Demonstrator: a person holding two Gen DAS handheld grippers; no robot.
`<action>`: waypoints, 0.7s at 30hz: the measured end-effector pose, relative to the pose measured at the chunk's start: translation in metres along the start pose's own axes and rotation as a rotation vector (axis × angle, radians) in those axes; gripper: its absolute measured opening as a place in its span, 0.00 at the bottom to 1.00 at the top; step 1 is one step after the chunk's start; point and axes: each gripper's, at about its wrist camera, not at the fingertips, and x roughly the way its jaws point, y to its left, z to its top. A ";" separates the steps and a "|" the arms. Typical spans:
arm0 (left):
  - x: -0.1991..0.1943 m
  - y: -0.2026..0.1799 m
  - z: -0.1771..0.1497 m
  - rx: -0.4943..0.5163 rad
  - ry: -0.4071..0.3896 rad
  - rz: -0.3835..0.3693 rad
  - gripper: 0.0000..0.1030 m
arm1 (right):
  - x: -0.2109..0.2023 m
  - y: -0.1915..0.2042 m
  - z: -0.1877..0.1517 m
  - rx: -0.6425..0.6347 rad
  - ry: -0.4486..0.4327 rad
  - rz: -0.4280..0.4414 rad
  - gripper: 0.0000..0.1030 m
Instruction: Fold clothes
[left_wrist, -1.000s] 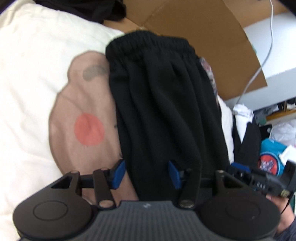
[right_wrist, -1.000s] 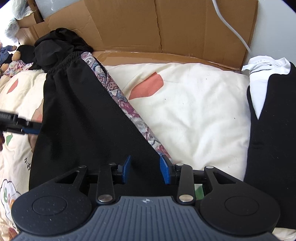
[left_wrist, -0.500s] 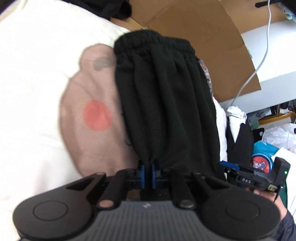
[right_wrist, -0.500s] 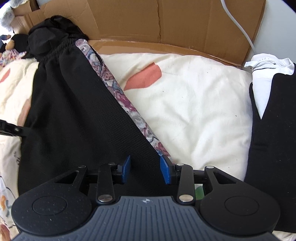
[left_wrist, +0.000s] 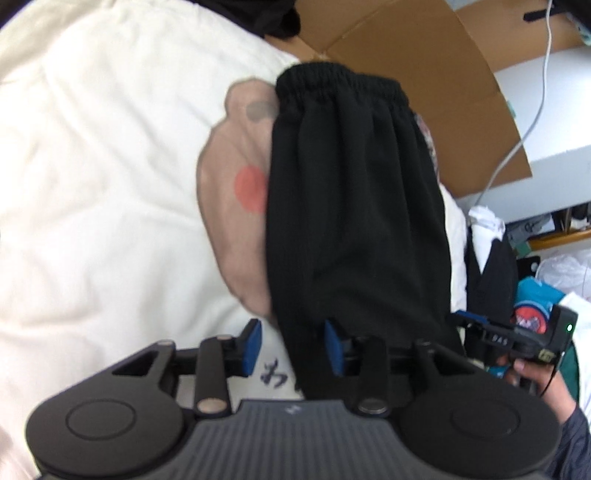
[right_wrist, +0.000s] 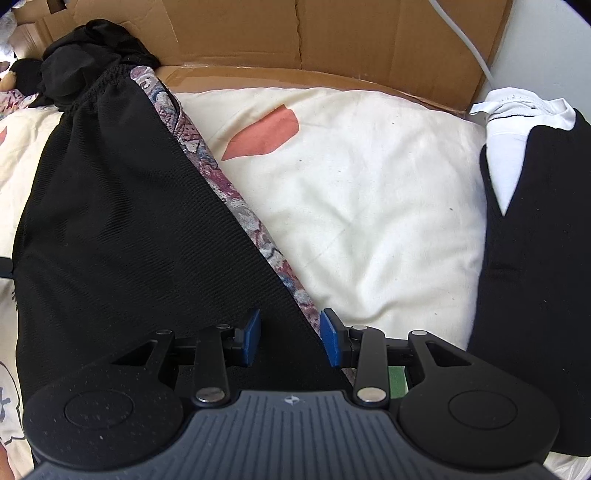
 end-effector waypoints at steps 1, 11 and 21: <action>0.002 -0.001 -0.002 0.002 0.008 -0.004 0.39 | -0.003 -0.003 -0.002 0.000 0.003 -0.001 0.39; 0.034 -0.027 -0.011 0.099 0.115 0.038 0.09 | -0.030 -0.052 -0.039 0.008 0.108 -0.025 0.46; 0.027 -0.043 -0.022 0.164 0.183 0.169 0.00 | -0.025 -0.074 -0.067 0.005 0.263 0.040 0.16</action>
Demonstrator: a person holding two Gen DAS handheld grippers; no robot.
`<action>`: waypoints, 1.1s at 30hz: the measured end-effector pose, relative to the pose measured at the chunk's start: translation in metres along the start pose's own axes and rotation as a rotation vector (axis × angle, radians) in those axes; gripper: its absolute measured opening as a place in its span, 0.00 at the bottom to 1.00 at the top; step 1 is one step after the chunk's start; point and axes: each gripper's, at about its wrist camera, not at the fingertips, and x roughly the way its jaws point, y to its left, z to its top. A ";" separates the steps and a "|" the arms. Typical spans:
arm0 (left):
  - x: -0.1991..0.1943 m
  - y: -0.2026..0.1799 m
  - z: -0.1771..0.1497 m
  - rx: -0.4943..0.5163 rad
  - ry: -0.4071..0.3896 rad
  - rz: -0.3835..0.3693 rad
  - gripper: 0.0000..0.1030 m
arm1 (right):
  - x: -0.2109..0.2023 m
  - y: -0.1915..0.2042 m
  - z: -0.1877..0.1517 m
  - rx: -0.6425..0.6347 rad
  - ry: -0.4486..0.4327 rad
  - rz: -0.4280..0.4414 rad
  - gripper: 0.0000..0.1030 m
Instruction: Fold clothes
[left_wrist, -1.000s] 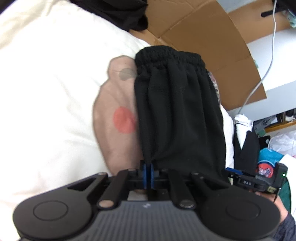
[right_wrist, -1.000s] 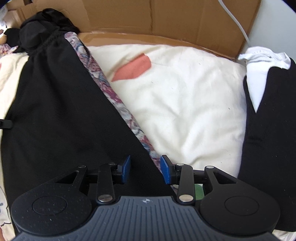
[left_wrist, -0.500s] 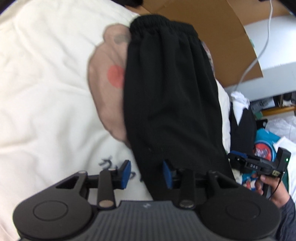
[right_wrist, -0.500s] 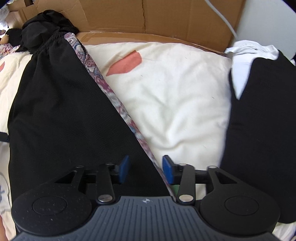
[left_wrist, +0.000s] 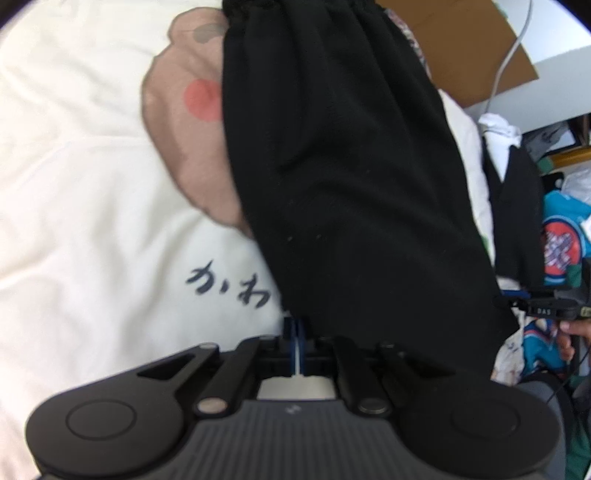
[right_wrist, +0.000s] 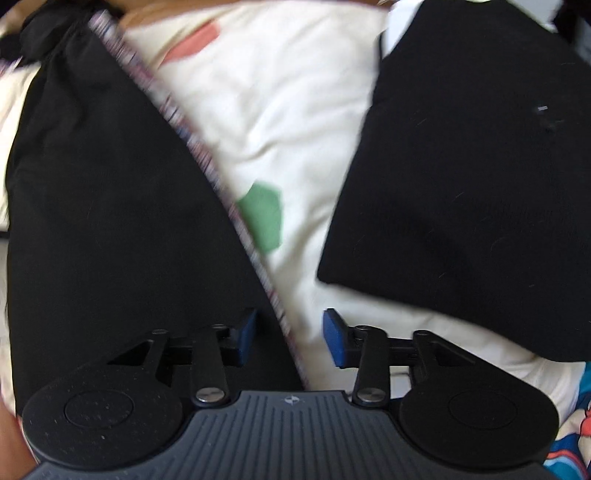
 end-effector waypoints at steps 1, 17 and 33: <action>-0.001 -0.001 0.000 0.003 0.005 0.021 0.00 | 0.002 0.000 -0.001 -0.015 0.010 0.005 0.11; -0.138 -0.056 0.004 -0.089 -0.102 0.150 0.25 | -0.032 -0.020 -0.001 -0.039 -0.045 0.130 0.38; -0.109 -0.109 -0.092 -0.259 -0.229 0.095 0.26 | -0.087 0.003 -0.009 -0.031 -0.133 0.160 0.39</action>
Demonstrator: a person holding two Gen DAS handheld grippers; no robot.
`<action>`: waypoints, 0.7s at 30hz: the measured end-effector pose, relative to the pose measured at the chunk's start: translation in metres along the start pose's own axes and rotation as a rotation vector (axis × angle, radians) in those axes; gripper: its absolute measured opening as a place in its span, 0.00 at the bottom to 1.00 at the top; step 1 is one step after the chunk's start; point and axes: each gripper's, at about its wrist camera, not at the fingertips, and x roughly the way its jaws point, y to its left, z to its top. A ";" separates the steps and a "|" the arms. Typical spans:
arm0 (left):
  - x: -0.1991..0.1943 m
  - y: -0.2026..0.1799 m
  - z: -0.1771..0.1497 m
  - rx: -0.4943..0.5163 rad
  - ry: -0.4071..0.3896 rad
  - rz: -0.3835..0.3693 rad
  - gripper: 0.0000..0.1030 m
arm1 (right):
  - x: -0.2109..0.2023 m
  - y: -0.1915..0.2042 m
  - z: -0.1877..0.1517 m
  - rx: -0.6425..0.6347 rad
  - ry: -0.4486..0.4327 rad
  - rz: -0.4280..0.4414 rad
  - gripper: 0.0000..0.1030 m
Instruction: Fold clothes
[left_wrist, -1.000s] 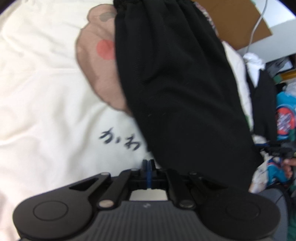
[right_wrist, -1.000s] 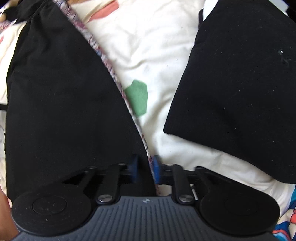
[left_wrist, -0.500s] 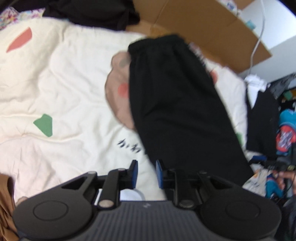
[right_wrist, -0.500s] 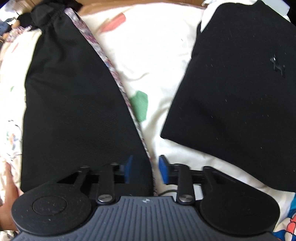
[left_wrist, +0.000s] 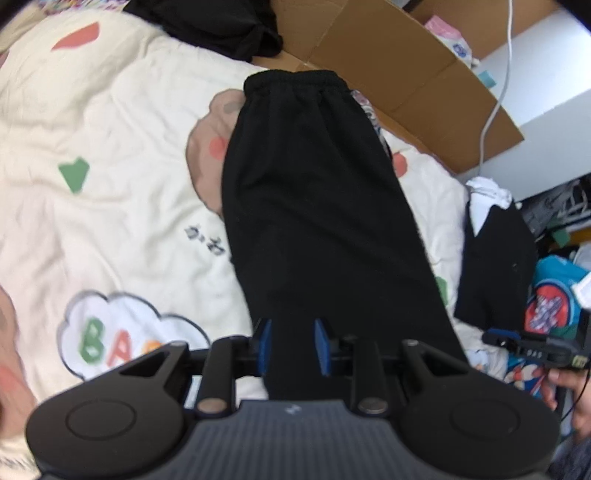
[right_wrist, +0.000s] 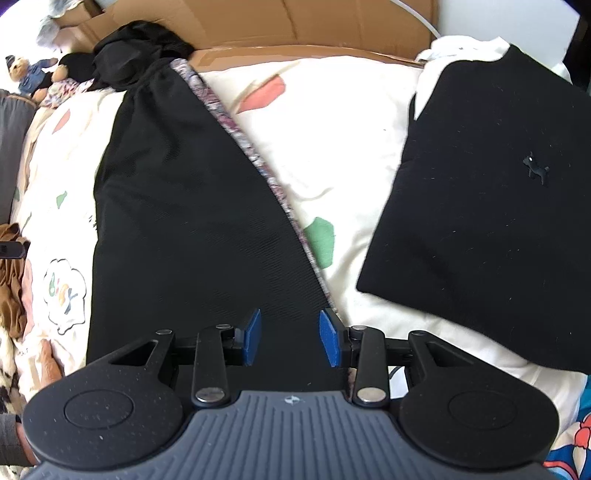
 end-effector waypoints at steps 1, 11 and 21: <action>-0.001 -0.004 -0.007 -0.002 -0.005 -0.003 0.26 | -0.001 0.001 -0.002 0.003 -0.003 -0.002 0.39; -0.010 -0.035 -0.037 0.005 -0.027 0.003 0.32 | -0.013 0.011 -0.020 0.034 -0.029 0.032 0.47; 0.017 -0.009 -0.067 -0.108 -0.087 -0.020 0.33 | -0.006 0.001 -0.020 -0.001 -0.017 0.023 0.47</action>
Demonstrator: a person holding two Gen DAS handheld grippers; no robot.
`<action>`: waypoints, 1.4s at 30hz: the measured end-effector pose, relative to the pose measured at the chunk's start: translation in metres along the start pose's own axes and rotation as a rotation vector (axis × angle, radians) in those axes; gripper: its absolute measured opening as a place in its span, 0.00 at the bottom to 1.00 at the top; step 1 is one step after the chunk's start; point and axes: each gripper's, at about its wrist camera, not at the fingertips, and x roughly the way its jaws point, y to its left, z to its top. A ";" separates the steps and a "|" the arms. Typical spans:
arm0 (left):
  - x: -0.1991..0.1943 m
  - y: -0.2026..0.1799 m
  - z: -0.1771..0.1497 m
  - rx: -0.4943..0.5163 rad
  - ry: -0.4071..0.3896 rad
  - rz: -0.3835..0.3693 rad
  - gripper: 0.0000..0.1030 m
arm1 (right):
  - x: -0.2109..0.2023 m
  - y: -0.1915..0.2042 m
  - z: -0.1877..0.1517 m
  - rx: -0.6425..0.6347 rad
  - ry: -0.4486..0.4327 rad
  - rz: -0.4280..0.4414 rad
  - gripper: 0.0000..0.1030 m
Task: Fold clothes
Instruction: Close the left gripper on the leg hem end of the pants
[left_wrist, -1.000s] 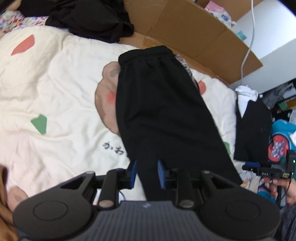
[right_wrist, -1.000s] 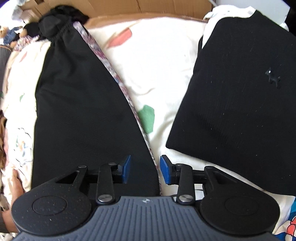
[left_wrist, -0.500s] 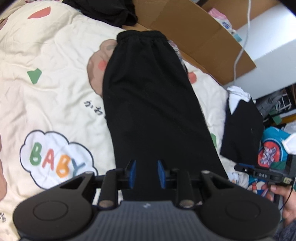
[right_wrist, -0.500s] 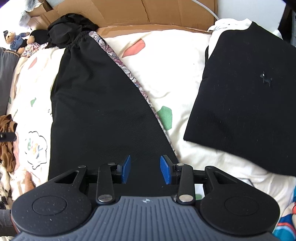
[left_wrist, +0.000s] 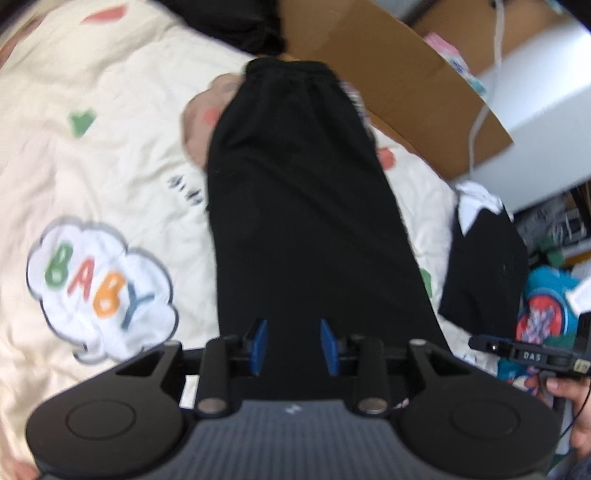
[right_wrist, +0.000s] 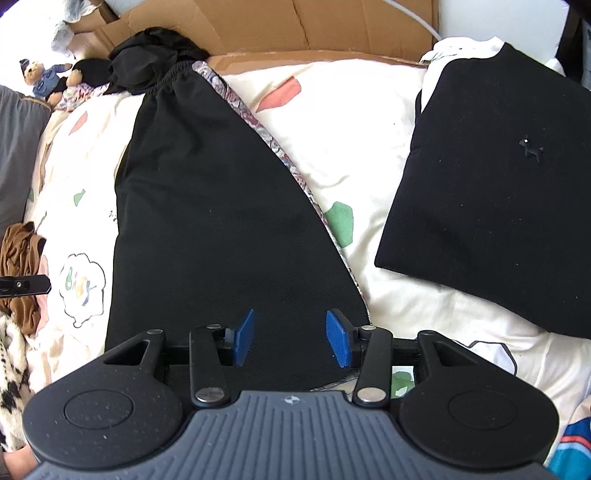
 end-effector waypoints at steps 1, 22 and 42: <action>0.007 0.011 -0.008 -0.031 0.015 -0.013 0.33 | 0.002 -0.001 0.001 -0.005 0.000 -0.011 0.47; 0.043 0.078 -0.060 -0.200 0.148 -0.044 0.33 | 0.051 -0.025 -0.011 0.097 0.105 -0.051 0.48; 0.091 0.075 -0.095 -0.215 0.249 -0.145 0.38 | 0.068 -0.029 -0.015 0.114 0.125 -0.071 0.54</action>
